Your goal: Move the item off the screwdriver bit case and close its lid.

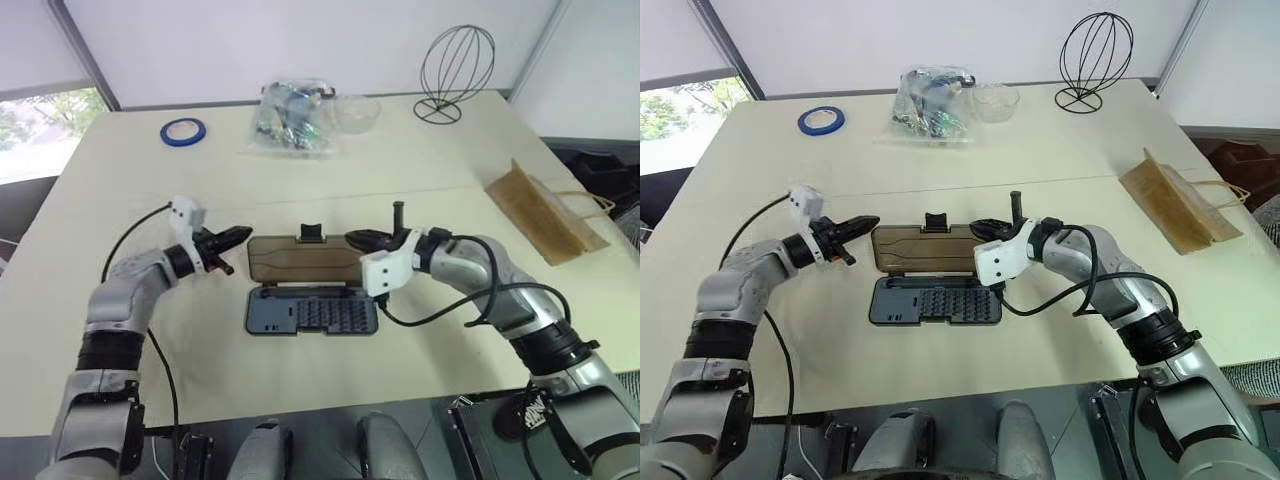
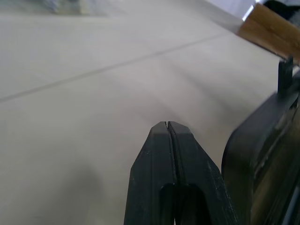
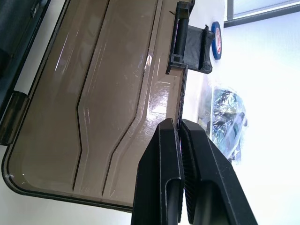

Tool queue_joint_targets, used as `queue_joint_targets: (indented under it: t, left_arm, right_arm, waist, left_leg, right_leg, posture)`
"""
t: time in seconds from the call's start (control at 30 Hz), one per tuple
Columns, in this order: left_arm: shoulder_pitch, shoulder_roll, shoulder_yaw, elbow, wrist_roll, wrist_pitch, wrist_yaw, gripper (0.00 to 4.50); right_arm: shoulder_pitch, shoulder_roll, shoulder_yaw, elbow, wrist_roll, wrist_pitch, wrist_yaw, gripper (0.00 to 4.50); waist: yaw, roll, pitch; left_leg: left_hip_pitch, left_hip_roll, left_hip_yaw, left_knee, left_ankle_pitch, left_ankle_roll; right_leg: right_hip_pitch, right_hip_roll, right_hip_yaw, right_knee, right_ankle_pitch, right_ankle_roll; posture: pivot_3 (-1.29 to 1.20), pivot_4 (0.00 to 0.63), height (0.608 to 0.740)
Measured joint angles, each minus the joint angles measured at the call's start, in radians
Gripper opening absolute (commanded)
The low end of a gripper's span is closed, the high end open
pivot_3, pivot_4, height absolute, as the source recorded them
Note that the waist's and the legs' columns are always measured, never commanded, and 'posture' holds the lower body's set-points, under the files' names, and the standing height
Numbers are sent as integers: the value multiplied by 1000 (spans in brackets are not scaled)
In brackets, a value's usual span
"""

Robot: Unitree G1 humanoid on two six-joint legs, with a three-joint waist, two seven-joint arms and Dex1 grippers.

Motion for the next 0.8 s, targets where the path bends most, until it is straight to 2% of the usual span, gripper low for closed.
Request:
queue_joint_targets:
  t: [0.2, 0.5, 0.6, 0.7, 0.73, 0.8]
  left_arm:
    - [-25, -15, -62, 71, 54, -34, -90, 0]
    - [-29, -16, -66, 74, 78, -45, -129, 0]
    - [-29, -17, -66, 74, 79, -45, -130, 0]
    - [-29, -18, -66, 74, 83, -50, -130, 0]
    - [-29, -18, -66, 74, 86, -53, -129, 0]
    - [-29, -18, -66, 74, 88, -57, -129, 0]
  right_arm:
    - [0, 1, 0, -11, -3, -1, 2, 37]
    - [0, 7, 1, -18, -15, -3, 4, 37]
    - [0, 8, 1, -19, -12, 0, 19, 908]
    - [0, 6, 1, -19, -7, 23, 49, 2366]
    - [0, 3, 1, -20, -7, 34, 60, 3043]
    - [-1, -4, 1, -26, -4, 59, 84, 3968]
  waist:
    - [0, 0, 0]
    - [0, 0, 0]
    - [0, 0, 0]
    - [0, 0, 0]
    - [0, 0, 0]
    - [0, 0, 0]
  left_leg:
    - [0, 0, 0, 0, 0, 0]
    - [0, 0, 0, 0, 0, 0]
    - [0, 0, 0, 0, 0, 0]
    - [0, 0, 0, 0, 0, 0]
    - [0, 0, 0, 0, 0, 0]
    - [0, 0, 0, 0, 0, 0]
  right_leg:
    - [0, 0, 0, 0, 0, 0]
    - [0, 0, 0, 0, 0, 0]
    - [0, 0, 0, 0, 0, 0]
    - [0, 0, 0, 0, 0, 0]
    - [0, 0, 0, 0, 0, 0]
    - [0, 0, 0, 0, 0, 0]
  posture:
    - [0, 150, 740]
    - [0, 150, 740]
    - [0, 150, 740]
    - [0, 150, 740]
    - [0, 150, 740]
    - [0, 150, 740]
